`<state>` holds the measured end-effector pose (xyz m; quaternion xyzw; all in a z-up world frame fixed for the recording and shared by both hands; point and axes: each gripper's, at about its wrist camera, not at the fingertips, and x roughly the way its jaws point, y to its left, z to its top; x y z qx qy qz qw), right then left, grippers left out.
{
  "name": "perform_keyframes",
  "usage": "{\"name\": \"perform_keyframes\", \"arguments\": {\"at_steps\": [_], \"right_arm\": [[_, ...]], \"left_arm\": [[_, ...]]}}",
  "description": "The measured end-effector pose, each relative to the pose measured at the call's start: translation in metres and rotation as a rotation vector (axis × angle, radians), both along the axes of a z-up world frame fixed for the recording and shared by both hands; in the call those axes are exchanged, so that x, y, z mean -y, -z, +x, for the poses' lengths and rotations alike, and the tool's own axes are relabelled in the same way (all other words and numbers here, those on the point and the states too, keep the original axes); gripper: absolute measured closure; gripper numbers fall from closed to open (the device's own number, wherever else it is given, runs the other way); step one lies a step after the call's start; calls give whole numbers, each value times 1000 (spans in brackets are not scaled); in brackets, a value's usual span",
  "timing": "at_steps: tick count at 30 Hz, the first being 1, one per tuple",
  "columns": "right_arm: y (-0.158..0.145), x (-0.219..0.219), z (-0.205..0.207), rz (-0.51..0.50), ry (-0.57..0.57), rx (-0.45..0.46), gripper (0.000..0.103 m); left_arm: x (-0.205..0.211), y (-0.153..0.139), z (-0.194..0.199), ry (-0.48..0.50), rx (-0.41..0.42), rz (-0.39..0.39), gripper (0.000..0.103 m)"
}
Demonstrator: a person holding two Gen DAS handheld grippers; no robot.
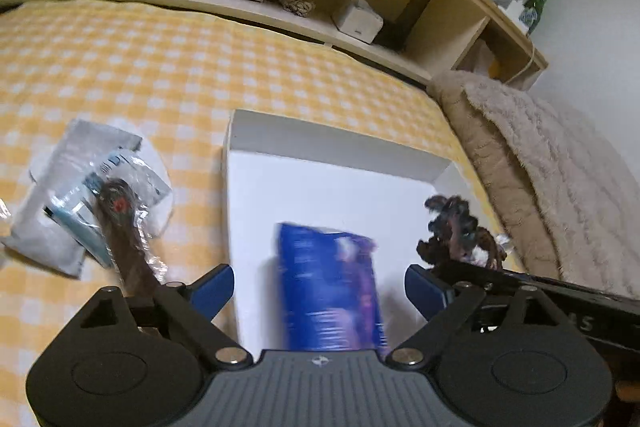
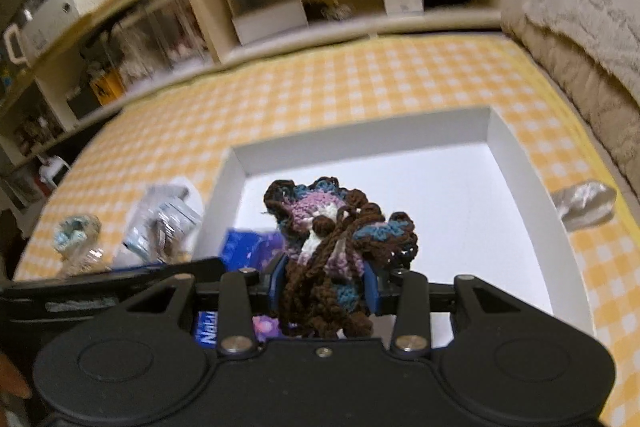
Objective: Organize soft objects
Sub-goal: 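Carry the pad pack and crocheted flower into the white box with both tools, then open both tools to release the pack and flower in the box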
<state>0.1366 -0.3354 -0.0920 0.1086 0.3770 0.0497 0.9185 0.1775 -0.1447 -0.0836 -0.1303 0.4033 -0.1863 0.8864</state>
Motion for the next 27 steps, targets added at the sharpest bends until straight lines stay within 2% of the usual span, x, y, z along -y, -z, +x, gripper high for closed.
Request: {"name": "perform_keyframes", "arguments": {"at_steps": [2,7,10,14,17,25,27], "right_arm": [[6,-1,3,-8,1,-37,63],[27,-8,17,-56,-1,-135,63],[36,-20,25,-93,-34,-164,63],[40,-43,29,-76,-149,-156,62],[37,-50,25,-115,-164,-142,62],[22,-26,9,-85,-77,-145,59],[19,-23,5,-83,-59,-145,52]], "left_arm": [[-1,2,-2,-8,-6,45,11],[-6,8,-1,-22,-53,113,11],[-13,10,1,-47,-65,138,11],[-24,6,1,-81,-65,142,11],[-29,3,2,-94,-65,152,11],[-27,-1,-2,-65,-66,196,11],[-25,-2,-5,-48,-61,217,11]]}}
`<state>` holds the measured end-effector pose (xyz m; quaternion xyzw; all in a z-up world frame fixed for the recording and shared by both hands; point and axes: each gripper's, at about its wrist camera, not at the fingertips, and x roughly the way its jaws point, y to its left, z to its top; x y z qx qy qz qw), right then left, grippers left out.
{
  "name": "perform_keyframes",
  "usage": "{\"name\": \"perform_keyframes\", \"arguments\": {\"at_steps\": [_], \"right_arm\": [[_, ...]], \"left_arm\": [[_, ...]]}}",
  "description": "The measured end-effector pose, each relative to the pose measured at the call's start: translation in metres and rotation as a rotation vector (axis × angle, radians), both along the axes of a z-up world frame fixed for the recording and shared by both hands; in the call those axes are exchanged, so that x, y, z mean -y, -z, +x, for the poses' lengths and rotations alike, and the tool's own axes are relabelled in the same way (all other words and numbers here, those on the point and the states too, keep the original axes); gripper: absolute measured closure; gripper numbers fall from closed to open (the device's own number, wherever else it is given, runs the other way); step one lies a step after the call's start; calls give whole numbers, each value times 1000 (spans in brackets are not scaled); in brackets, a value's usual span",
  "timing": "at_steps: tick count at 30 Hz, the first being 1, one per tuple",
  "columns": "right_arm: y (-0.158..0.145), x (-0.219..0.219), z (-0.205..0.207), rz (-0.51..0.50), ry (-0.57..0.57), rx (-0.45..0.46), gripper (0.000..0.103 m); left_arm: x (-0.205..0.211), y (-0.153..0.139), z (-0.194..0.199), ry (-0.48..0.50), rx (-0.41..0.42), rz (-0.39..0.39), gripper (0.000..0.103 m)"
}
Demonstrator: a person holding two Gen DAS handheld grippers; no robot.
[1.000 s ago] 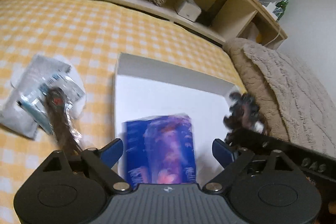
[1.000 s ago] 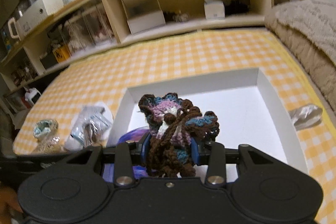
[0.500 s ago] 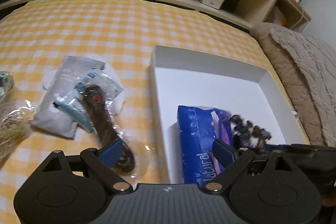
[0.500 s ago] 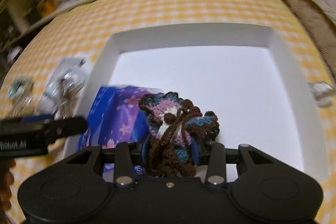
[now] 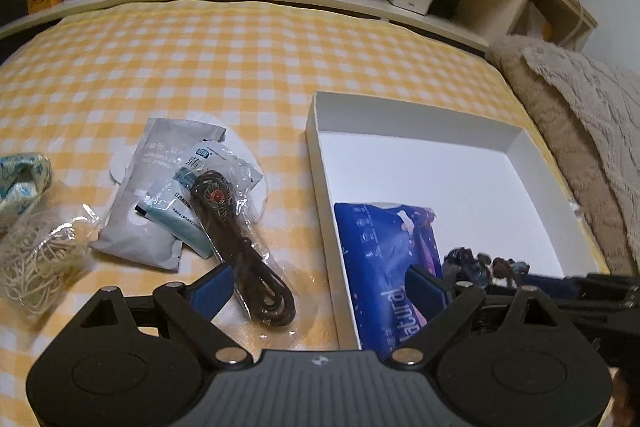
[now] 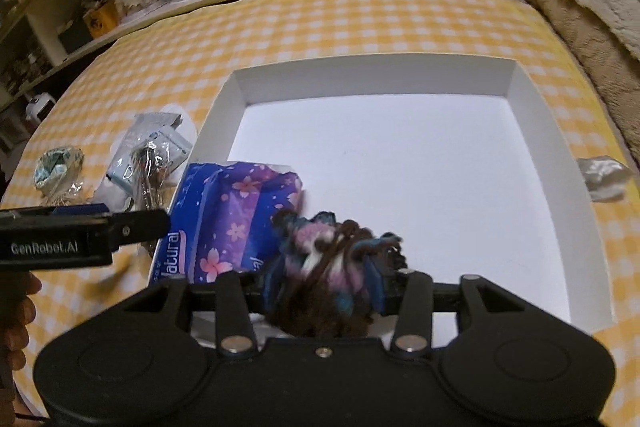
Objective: Organize soft objects
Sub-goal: 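Open both tools to release the pack and flower in the box, then grasp the bagged beige cord with the left tool while the right tool grasps the bagged brown cable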
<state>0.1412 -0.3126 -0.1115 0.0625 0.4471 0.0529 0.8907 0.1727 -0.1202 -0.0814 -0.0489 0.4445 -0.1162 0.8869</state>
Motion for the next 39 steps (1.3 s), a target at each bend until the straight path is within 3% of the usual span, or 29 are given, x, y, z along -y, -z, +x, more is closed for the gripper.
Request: {"name": "perform_keyframes", "arguments": {"at_steps": [4,9,20,30,39], "right_arm": [[-4,4,-8,-15,40,1,34],[-5,6,-13,-14,68,-10,22],[-20,7,-28,-12,117,37,13],[-40,6,-46,-10,140,108,4],[-63,-12,-63,-37,119,235,0]], "left_arm": [[1,-1,-5,23,-3,23,11],[0,-4,-11,38,-4,40,10],[-14,-20,-24,3,36,41,1],[-22,-38,-38,-9,82,49,0],[-39,-63,-48,-19,146,33,0]]}}
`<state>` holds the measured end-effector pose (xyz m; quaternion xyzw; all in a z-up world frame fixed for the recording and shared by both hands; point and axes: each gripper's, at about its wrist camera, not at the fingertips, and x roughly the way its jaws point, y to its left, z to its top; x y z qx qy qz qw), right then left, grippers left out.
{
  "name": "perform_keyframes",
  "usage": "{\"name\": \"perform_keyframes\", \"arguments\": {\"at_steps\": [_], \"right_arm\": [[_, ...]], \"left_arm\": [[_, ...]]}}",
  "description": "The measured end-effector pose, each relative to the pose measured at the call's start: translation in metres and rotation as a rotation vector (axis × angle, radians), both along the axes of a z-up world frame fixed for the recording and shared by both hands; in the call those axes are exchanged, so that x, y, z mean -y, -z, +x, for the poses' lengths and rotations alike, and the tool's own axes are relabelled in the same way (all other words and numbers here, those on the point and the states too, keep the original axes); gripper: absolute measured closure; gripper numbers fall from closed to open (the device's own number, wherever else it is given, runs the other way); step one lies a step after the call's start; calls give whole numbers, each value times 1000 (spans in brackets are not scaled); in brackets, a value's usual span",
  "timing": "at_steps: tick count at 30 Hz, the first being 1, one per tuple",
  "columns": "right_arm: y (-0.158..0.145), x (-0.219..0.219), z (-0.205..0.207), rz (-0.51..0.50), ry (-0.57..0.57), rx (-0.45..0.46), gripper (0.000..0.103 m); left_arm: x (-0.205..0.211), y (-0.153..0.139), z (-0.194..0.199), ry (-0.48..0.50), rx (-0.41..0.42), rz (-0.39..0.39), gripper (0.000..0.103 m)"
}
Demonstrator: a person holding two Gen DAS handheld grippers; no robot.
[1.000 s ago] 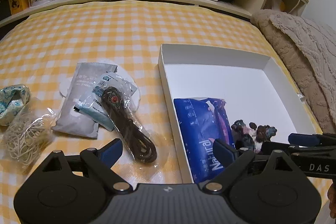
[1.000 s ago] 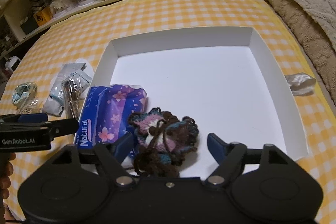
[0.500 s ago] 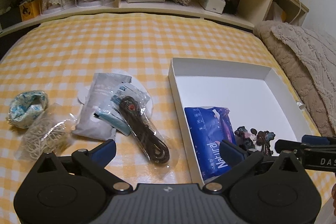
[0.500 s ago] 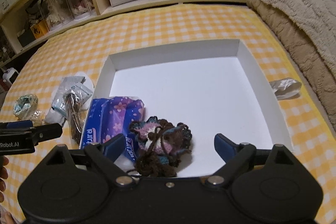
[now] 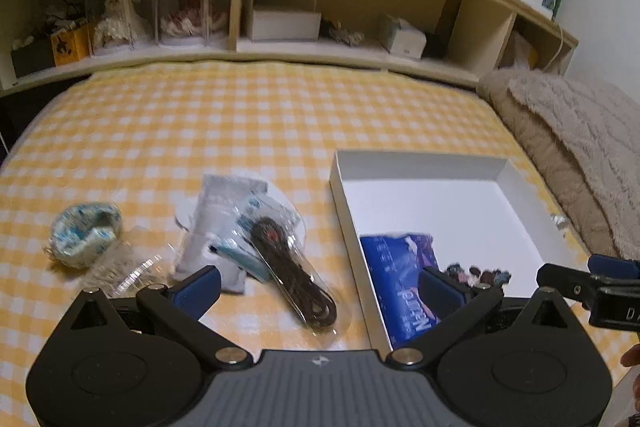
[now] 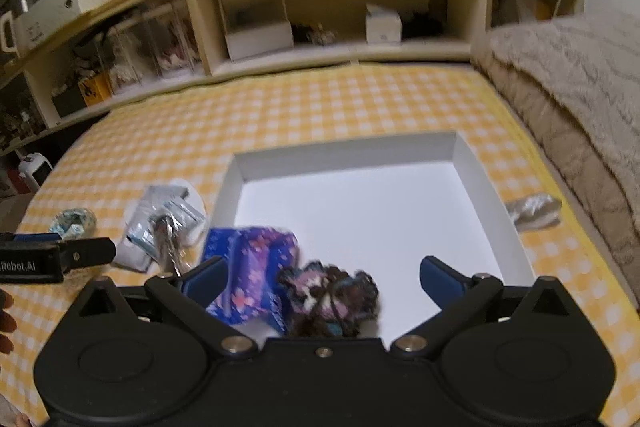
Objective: Organize soft objects
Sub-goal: 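Grasp the bagged beige cord with the left tool while the right tool grasps the bagged brown cable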
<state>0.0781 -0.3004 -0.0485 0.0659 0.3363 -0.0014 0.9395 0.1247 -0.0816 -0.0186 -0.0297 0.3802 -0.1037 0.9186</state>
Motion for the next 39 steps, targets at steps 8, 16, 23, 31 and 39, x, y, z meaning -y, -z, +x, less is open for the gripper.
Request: {"name": "perform_keyframes", "arguments": {"at_steps": [8,16,23,31,39], "right_arm": [[-13,-32,3,-9,-69,85,0],[-8,-65,19,19,-97,116,0],[5,-94,38,3,-163,150,0],[32,-126,60,-144,-274,158,0],[50,-150,82,-147,-486,129,15]], "left_arm": [[-30,-30,-6,-2,83,42,0],[-81,-31,2,-48,95,45,0],[-122,-11,28,-48,63,42,0],[-135,26,48,78,-52,194,0],[-139,63,75,151,-160,208,0]]}}
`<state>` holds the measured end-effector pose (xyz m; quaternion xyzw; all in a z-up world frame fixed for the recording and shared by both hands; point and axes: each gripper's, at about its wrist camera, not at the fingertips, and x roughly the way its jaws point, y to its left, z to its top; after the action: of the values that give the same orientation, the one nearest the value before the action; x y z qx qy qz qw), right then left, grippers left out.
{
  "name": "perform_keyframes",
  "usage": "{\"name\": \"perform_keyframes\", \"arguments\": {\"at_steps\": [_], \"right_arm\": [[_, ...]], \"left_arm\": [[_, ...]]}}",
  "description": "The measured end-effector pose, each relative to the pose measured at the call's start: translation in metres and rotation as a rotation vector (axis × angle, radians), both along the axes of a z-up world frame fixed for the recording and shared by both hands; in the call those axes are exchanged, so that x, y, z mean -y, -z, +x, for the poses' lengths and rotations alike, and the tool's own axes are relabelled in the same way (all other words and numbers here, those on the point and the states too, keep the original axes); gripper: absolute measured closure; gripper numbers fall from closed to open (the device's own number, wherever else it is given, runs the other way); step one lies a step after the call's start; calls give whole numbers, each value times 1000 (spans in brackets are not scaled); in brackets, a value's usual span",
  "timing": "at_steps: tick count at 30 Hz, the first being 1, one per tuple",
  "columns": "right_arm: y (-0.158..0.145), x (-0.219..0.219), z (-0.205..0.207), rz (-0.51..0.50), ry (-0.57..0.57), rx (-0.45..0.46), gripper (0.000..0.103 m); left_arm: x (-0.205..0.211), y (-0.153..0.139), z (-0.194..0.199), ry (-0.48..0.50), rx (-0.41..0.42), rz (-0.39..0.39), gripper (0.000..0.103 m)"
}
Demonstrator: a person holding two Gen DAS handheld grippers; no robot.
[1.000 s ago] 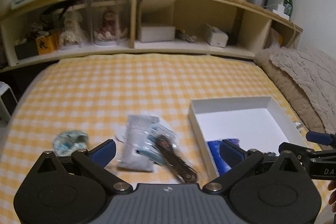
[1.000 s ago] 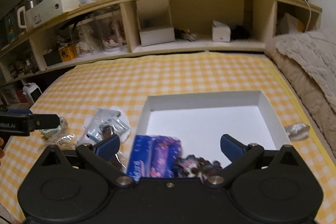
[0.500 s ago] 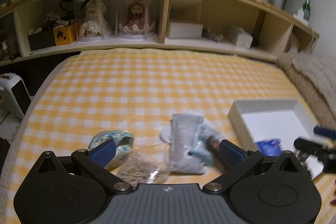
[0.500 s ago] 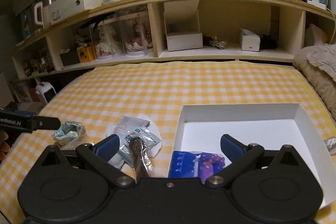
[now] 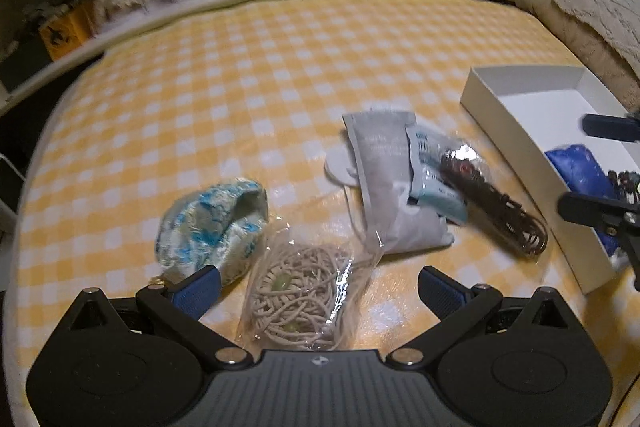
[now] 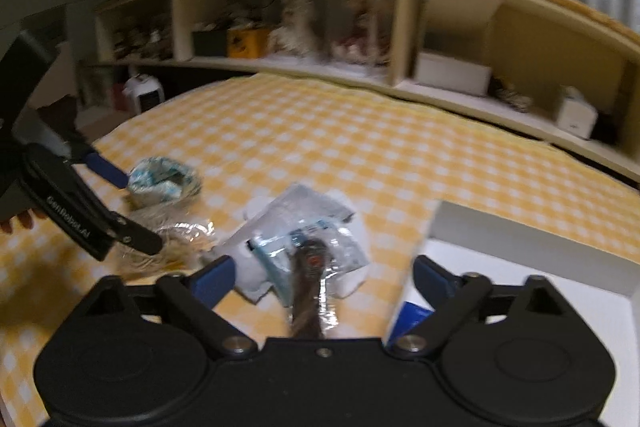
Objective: Organize soft objects
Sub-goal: 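Grasp the bagged beige cord with the left tool while the right tool grasps the bagged brown cable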
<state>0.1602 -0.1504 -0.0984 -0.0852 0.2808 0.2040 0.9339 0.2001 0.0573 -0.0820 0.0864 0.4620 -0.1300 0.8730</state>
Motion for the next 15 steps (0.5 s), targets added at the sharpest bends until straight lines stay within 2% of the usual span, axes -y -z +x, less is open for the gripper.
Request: {"name": "perform_keyframes", "arguments": {"at_steps": [6,10,15], "right_arm": [[24,-9,24,-14,-28,-111,35],[36,-13,35,-19,-45,-169,47],[46,-21,32,-65,-73,-210,52]], "left_arm": [[-4,21,16,19,-42,22,0],[-9,31,25,11,-55,2,0],[-16,40,35,-36,-59,-22,0]]}}
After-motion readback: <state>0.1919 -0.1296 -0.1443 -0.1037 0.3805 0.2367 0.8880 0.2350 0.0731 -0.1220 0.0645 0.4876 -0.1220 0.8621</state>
